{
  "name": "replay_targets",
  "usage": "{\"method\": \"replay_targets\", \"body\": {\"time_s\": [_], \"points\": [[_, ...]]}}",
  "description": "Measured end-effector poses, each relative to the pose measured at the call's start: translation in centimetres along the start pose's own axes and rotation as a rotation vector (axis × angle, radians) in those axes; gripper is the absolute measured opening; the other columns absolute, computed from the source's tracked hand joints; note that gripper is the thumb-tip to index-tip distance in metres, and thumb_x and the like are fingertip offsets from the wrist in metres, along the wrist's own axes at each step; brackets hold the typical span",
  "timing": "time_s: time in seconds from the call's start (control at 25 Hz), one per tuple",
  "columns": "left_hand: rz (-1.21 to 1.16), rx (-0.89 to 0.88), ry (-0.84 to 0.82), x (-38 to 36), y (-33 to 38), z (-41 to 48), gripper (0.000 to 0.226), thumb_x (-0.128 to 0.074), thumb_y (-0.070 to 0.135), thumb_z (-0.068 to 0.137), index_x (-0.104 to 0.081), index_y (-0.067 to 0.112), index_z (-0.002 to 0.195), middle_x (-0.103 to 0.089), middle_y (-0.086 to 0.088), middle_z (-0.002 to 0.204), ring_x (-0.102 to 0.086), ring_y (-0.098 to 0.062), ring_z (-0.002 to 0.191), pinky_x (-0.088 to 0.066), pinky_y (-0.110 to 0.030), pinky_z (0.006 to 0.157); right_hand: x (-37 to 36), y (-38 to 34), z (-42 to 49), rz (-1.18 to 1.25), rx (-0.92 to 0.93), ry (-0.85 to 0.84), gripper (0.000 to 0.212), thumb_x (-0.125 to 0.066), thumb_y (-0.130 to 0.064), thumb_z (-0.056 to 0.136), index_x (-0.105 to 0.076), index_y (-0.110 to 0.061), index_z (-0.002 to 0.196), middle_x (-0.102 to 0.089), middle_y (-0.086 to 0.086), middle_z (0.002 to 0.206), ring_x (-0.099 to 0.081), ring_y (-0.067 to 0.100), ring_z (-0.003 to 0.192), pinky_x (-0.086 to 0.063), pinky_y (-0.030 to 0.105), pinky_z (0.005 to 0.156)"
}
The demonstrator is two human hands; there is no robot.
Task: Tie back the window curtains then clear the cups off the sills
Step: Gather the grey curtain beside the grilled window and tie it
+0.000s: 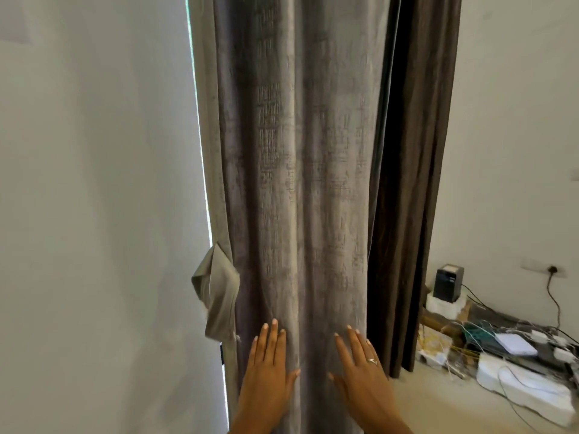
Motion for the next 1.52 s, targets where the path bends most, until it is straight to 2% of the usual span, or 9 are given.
{"method": "replay_targets", "body": {"time_s": [0.08, 0.16, 0.2, 0.28, 0.52, 0.76, 1.04, 1.28, 1.52], "points": [[0.019, 0.005, 0.075, 0.2, -0.3, 3.3, 0.076, -0.012, 0.06, 0.09, 0.004, 0.012, 0.147, 0.01, -0.004, 0.156, 0.008, -0.018, 0.144, -0.002, -0.031, 0.113, -1.4, 0.6, 3.5, 0.037, 0.032, 0.016, 0.069, -0.061, -0.062, 0.071, -0.048, -0.018, 0.123, -0.057, 0.012, 0.124, -0.052, 0.03, 0.115, -0.01, 0.032, 0.113], [0.043, 0.023, 0.141, 0.8, -0.6, 6.2, 0.079, -0.02, 0.059, 0.088, 0.003, 0.012, 0.147, 0.009, -0.003, 0.156, 0.008, -0.017, 0.144, -0.004, -0.031, 0.113, -2.2, 1.3, 7.2, 0.076, 0.052, 0.029, 0.058, -0.037, -0.06, 0.087, -0.043, -0.018, 0.125, -0.056, 0.012, 0.125, -0.043, 0.027, 0.118, -0.001, 0.03, 0.112], [0.072, 0.04, 0.176, 1.3, -0.7, 7.9, 0.076, -0.016, 0.059, 0.091, 0.002, 0.012, 0.147, 0.009, -0.003, 0.156, 0.007, -0.016, 0.144, -0.005, -0.031, 0.112, -2.1, 1.7, 9.1, 0.108, 0.06, 0.016, 0.056, -0.027, -0.058, 0.09, -0.042, -0.017, 0.126, -0.058, 0.013, 0.126, -0.04, 0.026, 0.119, -0.001, 0.03, 0.112], [0.108, 0.083, 0.236, 2.5, -0.6, 11.4, 0.072, -0.008, 0.058, 0.093, 0.0, 0.011, 0.147, 0.008, -0.003, 0.156, 0.006, -0.016, 0.144, -0.005, -0.031, 0.113, -1.8, 2.6, 13.0, 0.167, 0.098, 0.049, 0.059, -0.03, -0.055, 0.084, -0.04, -0.017, 0.129, -0.058, 0.013, 0.128, -0.041, 0.028, 0.123, -0.007, 0.032, 0.112], [0.112, 0.072, 0.428, 8.1, 2.2, 23.1, 0.071, -0.02, 0.055, 0.094, -0.007, 0.008, 0.147, -0.01, -0.01, 0.154, -0.01, -0.023, 0.143, -0.008, -0.033, 0.115, 3.4, 6.9, 25.0, 0.333, 0.2, 0.368, 0.056, -0.016, -0.053, 0.095, -0.038, -0.018, 0.133, -0.05, 0.013, 0.136, -0.036, 0.024, 0.126, -0.031, 0.041, 0.103], [0.297, -0.026, 0.569, 14.0, 5.0, 32.0, 0.071, -0.03, 0.047, 0.093, -0.011, 0.002, 0.145, -0.009, -0.015, 0.154, -0.007, -0.024, 0.144, -0.004, -0.036, 0.117, 10.6, 10.4, 33.9, 0.341, 0.348, 0.614, 0.051, -0.021, -0.046, 0.096, -0.038, -0.014, 0.133, -0.043, 0.013, 0.14, -0.03, 0.026, 0.133, -0.023, 0.046, 0.107], [0.52, -0.115, 0.656, 21.5, 5.2, 40.2, 0.066, -0.037, 0.038, 0.088, -0.019, 0.004, 0.142, -0.019, -0.018, 0.152, -0.011, -0.025, 0.141, -0.006, -0.042, 0.113, 19.6, 12.7, 41.5, 0.628, 0.392, 0.79, 0.048, -0.037, -0.043, 0.089, -0.042, -0.016, 0.129, -0.047, 0.012, 0.134, -0.043, 0.026, 0.125, -0.044, 0.036, 0.09], [0.607, -0.239, 0.734, 28.0, 7.5, 46.9, 0.068, -0.024, 0.05, 0.093, -0.035, -0.002, 0.136, -0.033, -0.023, 0.145, -0.026, -0.031, 0.136, -0.019, -0.042, 0.114, 24.3, 15.8, 49.5, 0.927, 0.304, 0.778, 0.039, -0.046, -0.023, 0.096, -0.041, -0.015, 0.134, -0.046, 0.004, 0.132, -0.045, 0.018, 0.12, -0.029, 0.018, 0.088], [0.626, -0.425, 0.571, 30.0, 13.8, 54.4, 0.072, -0.022, 0.056, 0.09, -0.029, 0.006, 0.142, -0.024, -0.012, 0.152, -0.015, -0.022, 0.143, -0.007, -0.032, 0.116, 26.7, 19.0, 57.7, 0.955, 0.089, 0.806, 0.038, -0.046, -0.02, 0.095, -0.043, -0.009, 0.13, -0.047, 0.013, 0.129, -0.046, 0.028, 0.119, -0.038, 0.039, 0.095]]}}
Point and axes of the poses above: each hand's wrist, its own z-axis towards the middle knuckle, its own x-axis out of the back of the hand, y = z × x, the point moved 3 cm from there along z, towards the middle knuckle
